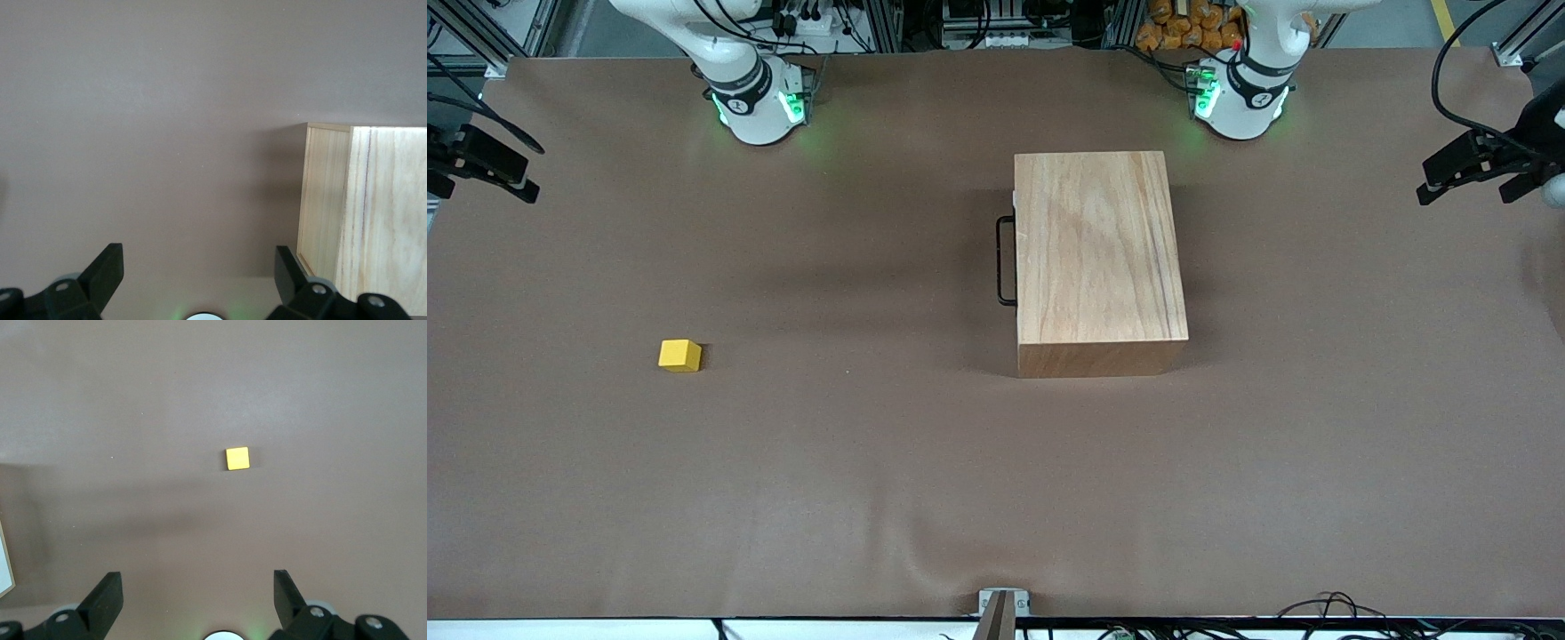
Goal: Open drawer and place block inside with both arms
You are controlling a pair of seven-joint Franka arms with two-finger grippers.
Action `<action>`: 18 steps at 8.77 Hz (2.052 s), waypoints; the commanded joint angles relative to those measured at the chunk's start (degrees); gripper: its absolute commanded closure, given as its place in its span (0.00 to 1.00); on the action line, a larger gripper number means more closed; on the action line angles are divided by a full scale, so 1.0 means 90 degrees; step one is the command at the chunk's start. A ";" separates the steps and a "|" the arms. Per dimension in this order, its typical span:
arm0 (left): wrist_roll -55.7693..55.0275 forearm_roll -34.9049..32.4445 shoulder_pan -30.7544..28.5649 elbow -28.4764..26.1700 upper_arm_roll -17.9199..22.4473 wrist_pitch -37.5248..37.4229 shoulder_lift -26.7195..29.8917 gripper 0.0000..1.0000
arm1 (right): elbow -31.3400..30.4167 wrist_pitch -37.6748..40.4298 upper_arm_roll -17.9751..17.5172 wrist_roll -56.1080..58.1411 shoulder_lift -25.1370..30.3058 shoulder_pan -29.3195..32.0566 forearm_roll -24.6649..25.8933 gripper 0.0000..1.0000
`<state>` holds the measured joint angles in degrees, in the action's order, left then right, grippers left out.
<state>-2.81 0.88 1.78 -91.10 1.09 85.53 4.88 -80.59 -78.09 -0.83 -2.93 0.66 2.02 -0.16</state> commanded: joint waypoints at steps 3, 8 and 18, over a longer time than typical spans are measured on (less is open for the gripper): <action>-0.0059 -0.0088 -0.0032 0.0357 -0.0033 -0.0197 -0.0151 0.00 | 0.0136 0.0093 -0.0055 0.0042 -0.0063 0.0088 0.0047 0.00; -0.0078 -0.0029 0.0075 0.0376 -0.0062 -0.0187 -0.0356 0.00 | 0.0136 0.0093 -0.0055 0.0042 -0.0053 0.0118 0.0037 0.00; -0.0888 0.0156 0.0456 0.0914 -0.0180 -0.0197 -0.0953 0.00 | 0.0136 0.0122 -0.0055 0.0052 -0.0063 0.0157 0.0018 0.00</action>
<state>-9.57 1.58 5.55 -84.24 -0.29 84.99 -2.67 -80.59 -77.81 -0.81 -2.93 0.62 2.43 -0.16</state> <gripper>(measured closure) 0.000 0.000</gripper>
